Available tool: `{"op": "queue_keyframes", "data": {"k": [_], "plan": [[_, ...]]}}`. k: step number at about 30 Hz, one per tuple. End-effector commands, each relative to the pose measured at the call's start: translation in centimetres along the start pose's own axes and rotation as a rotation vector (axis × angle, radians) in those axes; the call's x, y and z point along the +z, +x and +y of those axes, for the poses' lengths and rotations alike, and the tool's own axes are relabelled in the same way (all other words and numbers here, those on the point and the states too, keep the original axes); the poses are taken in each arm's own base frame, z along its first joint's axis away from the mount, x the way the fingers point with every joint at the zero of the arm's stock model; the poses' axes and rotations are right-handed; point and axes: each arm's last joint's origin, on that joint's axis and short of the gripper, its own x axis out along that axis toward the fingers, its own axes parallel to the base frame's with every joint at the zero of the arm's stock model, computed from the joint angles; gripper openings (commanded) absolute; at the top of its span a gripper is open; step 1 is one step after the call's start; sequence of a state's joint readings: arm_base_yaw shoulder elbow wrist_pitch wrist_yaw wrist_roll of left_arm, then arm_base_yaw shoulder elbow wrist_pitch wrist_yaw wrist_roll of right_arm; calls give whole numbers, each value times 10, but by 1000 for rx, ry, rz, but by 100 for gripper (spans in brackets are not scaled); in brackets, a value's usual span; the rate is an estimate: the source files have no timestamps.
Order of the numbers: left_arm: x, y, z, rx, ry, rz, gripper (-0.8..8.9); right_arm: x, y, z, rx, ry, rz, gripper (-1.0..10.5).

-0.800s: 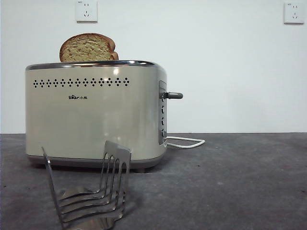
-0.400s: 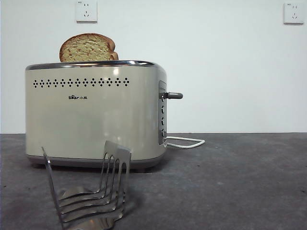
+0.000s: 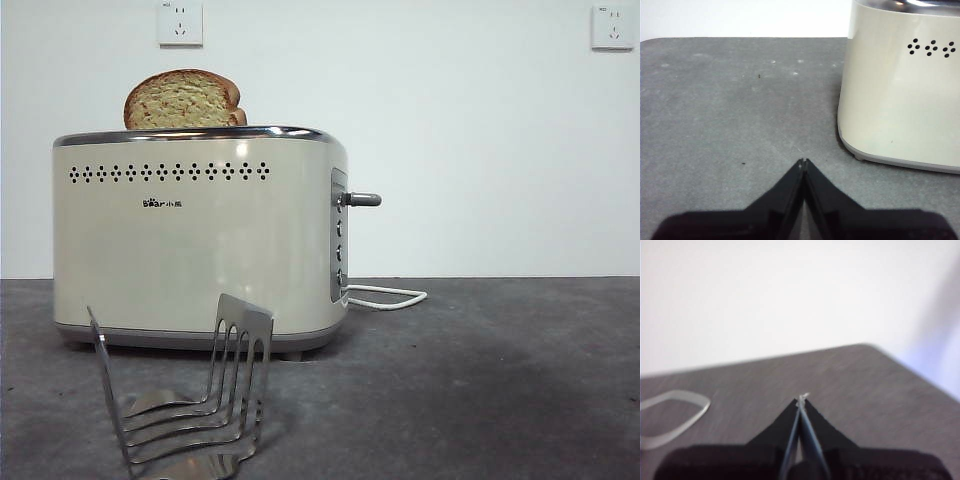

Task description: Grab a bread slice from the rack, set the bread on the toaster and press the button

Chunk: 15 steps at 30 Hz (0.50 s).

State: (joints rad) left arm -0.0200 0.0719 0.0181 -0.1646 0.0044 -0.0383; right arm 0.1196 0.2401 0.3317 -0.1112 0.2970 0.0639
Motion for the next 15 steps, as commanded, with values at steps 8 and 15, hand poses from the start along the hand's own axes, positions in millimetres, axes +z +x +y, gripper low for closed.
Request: {"op": "queue_keyframes", "data": {"k": [8,15], "plan": [[-4,1,0,0,-7,11,-4,-65,-1,-2,225,-142,55,1],[-4,1,0,0,-7,11,-4,-92,0,-2,269,-152,122,1]]}}
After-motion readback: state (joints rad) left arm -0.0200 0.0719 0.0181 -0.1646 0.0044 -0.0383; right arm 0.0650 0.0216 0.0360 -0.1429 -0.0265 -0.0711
